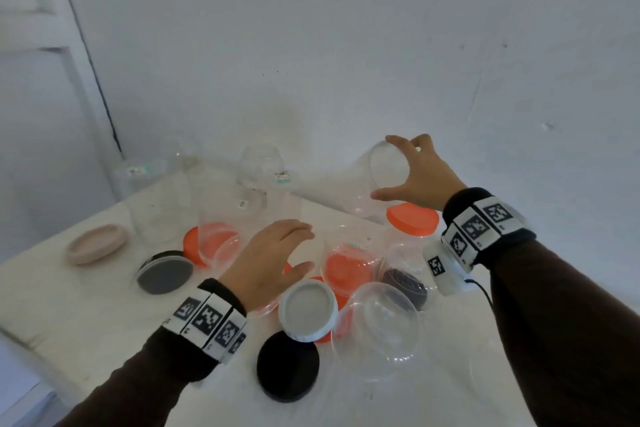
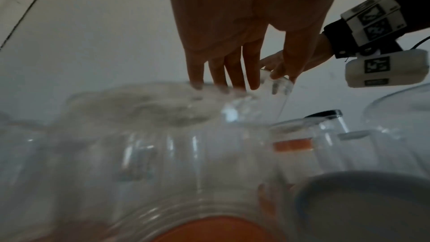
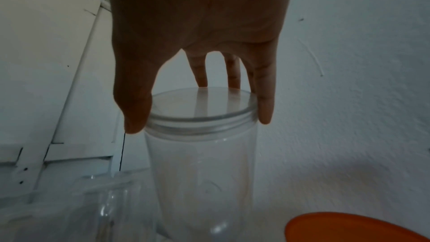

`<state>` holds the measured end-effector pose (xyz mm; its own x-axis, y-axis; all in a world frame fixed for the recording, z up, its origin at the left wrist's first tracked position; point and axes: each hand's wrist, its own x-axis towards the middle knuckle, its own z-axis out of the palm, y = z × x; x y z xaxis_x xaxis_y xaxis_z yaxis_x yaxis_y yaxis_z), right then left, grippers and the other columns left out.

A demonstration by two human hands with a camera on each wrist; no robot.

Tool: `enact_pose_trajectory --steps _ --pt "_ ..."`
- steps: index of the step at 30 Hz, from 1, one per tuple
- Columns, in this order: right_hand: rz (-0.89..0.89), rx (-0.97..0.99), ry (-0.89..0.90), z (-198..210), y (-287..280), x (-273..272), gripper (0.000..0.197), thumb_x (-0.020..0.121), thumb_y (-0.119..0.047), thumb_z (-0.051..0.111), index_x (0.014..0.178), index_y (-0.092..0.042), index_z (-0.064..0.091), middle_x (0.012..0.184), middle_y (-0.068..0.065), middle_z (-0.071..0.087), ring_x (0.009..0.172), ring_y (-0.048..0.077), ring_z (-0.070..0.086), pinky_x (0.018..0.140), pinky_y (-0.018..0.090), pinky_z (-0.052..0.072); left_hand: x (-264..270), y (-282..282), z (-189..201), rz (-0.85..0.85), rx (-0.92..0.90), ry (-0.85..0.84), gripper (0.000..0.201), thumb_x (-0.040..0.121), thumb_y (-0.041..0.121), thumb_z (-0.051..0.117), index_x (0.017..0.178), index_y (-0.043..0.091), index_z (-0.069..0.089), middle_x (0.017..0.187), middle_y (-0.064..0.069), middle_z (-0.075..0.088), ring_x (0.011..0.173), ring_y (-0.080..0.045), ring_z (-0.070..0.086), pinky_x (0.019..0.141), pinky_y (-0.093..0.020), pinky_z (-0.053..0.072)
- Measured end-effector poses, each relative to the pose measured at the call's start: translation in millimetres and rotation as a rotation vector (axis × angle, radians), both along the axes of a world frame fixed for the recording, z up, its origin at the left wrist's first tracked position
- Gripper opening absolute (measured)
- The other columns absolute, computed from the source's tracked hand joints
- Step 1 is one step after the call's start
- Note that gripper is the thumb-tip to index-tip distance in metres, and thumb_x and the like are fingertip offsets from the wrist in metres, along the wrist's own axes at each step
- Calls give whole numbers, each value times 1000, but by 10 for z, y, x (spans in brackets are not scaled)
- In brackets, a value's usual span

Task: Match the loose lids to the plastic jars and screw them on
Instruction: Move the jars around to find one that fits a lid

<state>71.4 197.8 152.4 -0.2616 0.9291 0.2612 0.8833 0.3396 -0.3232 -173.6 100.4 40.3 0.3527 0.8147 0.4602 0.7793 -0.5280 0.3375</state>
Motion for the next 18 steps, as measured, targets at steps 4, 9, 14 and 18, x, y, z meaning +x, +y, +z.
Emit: enact_pose_trajectory --steps 4,9,14,18 --pt "19 -91 -80 -86 244 -170 100 63 -45 81 143 -30 24 139 7 23 119 32 43 99 43 42 -276 94 -133 39 -14 115 55 77 52 41 112 16 63 119 1 62 108 -15 58 94 -25 35" --pt "21 -193 -165 -194 529 -349 101 64 -42 81 145 -32 22 141 7 20 124 30 37 100 45 40 -392 180 -299 28 33 111 44 80 50 46 103 18 65 110 3 65 106 -13 57 94 -24 39" --pt "6 -274 -254 -319 749 -425 101 65 -40 81 145 -31 21 142 7 19 126 31 35 101 45 39 -404 232 -333 -8 130 45 35 78 45 51 99 19 63 105 5 65 104 -5 45 93 -20 27" --pt "1 -331 -286 -409 876 -435 100 66 -39 81 146 -31 20 144 7 18 127 31 37 103 45 38 -400 263 -385 4 143 36 33 77 44 53 99 20 62 105 6 65 104 -7 48 93 -21 30"
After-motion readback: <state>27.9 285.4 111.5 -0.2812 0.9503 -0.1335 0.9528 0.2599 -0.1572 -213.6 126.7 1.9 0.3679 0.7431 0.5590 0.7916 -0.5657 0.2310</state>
